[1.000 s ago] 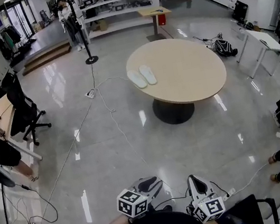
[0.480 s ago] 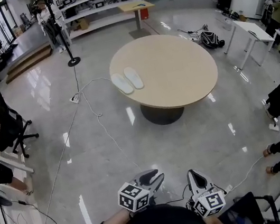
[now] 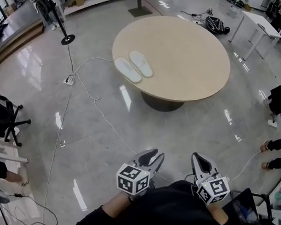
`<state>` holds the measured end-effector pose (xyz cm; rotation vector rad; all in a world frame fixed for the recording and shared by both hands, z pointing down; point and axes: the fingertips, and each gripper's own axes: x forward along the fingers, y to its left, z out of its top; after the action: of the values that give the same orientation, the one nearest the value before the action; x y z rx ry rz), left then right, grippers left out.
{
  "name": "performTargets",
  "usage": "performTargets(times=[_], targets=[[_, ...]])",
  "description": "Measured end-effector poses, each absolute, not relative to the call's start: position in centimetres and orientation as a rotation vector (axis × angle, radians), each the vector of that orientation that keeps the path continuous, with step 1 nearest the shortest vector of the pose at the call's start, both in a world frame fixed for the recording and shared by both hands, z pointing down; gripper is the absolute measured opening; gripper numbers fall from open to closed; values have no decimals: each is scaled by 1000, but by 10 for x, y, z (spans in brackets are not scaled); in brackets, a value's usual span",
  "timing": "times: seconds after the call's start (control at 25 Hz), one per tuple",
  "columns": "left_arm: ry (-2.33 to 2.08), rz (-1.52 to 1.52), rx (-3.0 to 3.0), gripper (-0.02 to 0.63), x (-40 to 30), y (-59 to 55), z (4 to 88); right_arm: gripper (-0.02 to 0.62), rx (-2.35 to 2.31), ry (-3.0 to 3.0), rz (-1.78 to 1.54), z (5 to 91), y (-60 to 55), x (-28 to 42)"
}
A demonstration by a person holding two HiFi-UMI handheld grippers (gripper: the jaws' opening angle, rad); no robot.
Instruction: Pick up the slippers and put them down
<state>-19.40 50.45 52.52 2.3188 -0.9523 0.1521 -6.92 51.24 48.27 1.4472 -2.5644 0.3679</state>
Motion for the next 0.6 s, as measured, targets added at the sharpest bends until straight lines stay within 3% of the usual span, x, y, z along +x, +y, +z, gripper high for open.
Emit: performTargets(times=[0.6], targets=[[-1173,84,2159,132,-262,396,539,9,1263,-2653,514,502,374,-117]])
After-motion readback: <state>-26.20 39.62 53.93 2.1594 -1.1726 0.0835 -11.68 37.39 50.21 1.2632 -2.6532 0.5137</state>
